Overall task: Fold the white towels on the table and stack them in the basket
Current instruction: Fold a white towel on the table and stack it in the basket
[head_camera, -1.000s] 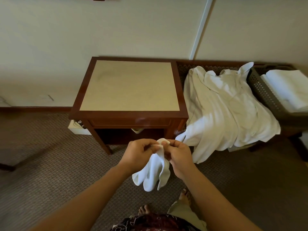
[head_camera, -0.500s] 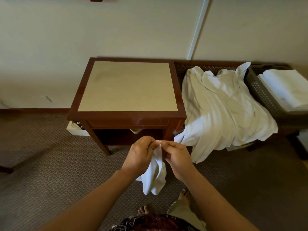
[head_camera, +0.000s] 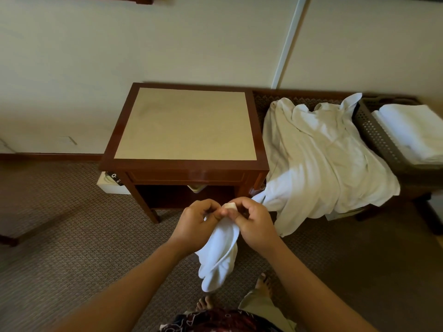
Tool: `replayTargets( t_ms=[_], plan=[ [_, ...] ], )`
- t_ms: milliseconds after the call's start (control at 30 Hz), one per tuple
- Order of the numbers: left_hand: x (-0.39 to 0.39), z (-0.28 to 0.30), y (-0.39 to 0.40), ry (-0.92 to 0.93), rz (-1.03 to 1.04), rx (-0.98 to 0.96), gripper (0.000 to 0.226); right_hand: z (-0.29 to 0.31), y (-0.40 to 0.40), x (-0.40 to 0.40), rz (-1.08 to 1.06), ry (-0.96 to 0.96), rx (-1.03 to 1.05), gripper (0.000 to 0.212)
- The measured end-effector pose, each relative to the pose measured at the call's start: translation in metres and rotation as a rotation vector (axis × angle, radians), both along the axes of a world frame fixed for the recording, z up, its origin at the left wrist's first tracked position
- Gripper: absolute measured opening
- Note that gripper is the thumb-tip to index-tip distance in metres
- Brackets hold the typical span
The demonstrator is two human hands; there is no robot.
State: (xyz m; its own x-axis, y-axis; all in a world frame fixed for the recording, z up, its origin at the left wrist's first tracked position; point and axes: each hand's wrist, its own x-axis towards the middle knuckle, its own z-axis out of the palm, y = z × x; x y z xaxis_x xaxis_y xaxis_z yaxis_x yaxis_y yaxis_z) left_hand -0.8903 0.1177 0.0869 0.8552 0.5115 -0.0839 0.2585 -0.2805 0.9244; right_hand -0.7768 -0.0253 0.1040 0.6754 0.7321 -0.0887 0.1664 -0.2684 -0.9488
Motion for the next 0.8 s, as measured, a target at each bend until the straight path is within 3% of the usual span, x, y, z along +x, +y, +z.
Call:
replayTargets(
  t_ms=[200, 367, 633, 800],
  plan=[
    [-0.011, -0.013, -0.003, 0.008, -0.037, -0.070, 0.009, 0.022, -0.006, 0.015, 0.041, -0.139, -0.011, 0.018],
    [-0.010, -0.023, -0.010, -0.062, -0.006, -0.039, 0.014, 0.040, -0.004, 0.020, 0.113, -0.292, -0.042, 0.010],
    [0.005, -0.036, -0.018, -0.096, -0.144, -0.065, 0.019, 0.061, -0.005, 0.019, 0.119, -0.273, -0.014, 0.016],
    [0.003, -0.059, -0.020, -0.052, 0.051, 0.020, 0.021, 0.072, -0.007, 0.018, 0.134, -0.296, -0.020, 0.013]
  ],
)
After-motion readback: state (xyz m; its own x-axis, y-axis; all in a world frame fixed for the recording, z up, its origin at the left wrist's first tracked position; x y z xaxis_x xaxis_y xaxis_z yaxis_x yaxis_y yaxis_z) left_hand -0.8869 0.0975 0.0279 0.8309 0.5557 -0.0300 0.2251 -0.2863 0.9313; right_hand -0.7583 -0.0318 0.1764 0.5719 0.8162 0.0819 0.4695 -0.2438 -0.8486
